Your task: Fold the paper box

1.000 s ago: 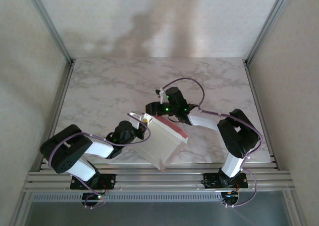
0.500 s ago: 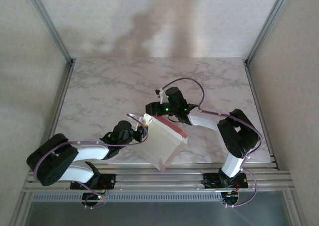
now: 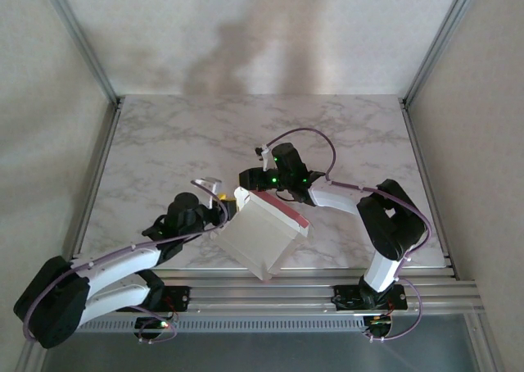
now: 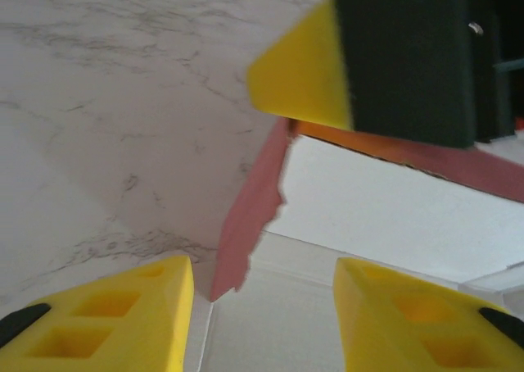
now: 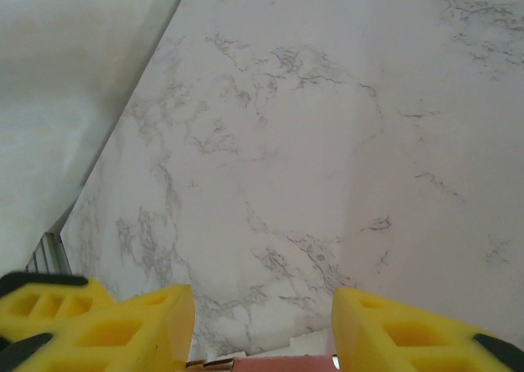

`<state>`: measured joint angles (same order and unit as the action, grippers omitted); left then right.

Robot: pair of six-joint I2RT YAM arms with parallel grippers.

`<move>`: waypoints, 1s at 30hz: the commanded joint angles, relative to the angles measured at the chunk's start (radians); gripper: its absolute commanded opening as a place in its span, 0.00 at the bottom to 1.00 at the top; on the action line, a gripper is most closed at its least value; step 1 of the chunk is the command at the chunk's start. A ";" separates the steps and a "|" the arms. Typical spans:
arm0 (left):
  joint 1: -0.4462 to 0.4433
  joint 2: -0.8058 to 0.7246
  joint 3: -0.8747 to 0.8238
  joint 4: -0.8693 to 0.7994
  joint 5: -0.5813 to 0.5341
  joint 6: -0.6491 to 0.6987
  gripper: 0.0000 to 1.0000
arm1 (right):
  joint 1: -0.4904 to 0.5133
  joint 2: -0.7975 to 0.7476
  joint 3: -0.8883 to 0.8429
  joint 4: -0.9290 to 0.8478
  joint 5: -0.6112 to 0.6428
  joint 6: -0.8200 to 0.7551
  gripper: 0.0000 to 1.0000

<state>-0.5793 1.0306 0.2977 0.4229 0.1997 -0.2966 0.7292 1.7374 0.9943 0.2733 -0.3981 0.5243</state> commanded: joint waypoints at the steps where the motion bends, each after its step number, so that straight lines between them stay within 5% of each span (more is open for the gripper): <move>1: 0.074 -0.006 -0.029 -0.013 0.091 -0.088 0.46 | -0.001 0.008 -0.023 -0.049 -0.009 -0.018 0.47; 10: 0.181 0.178 -0.058 0.148 0.199 -0.101 0.46 | -0.001 0.004 -0.019 -0.052 -0.012 -0.017 0.47; 19: 0.179 0.321 -0.002 0.229 0.330 0.034 0.50 | -0.001 -0.006 -0.016 -0.061 -0.013 -0.016 0.48; 30: 0.124 0.403 0.016 0.310 0.358 0.053 0.52 | -0.005 -0.013 -0.020 -0.062 -0.003 0.002 0.48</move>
<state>-0.4335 1.4212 0.2779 0.6807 0.5293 -0.2680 0.7288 1.7370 0.9943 0.2726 -0.4129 0.5259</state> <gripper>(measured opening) 0.512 0.475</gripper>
